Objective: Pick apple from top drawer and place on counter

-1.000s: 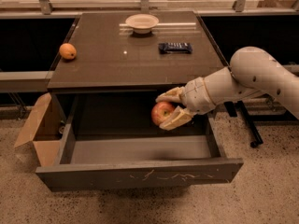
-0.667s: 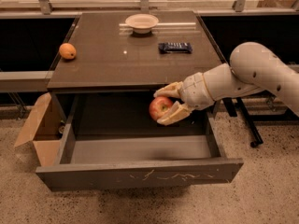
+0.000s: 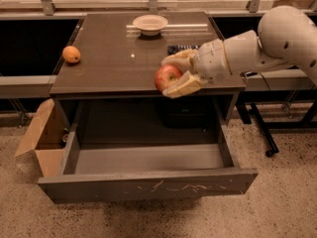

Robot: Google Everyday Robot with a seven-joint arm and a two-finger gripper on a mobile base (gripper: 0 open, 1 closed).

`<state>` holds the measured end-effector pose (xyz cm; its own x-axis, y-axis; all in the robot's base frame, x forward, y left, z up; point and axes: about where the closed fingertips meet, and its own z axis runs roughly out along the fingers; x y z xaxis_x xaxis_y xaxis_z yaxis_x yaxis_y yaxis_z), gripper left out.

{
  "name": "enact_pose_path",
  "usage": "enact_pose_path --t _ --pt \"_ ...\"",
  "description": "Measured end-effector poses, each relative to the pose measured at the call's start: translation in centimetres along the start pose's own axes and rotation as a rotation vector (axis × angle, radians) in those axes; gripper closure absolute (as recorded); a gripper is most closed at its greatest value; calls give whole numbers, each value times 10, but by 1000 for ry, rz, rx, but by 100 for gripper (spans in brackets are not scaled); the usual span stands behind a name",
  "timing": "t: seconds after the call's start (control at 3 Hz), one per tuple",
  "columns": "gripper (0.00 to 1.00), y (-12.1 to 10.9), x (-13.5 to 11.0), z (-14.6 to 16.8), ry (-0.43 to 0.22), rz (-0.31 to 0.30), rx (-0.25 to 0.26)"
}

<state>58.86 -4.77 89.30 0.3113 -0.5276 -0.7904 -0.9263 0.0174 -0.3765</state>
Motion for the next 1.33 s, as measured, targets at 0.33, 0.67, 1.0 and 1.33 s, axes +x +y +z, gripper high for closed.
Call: enact_pose_path --t 0.33,0.67,1.0,1.33 --pt "100 -33 -9 -9 -30 46 90" --pt "100 -63 2 -8 -38 94 172" --pt "100 -87 19 -4 -48 133 231" --pt "100 -112 36 4 -60 174 260"
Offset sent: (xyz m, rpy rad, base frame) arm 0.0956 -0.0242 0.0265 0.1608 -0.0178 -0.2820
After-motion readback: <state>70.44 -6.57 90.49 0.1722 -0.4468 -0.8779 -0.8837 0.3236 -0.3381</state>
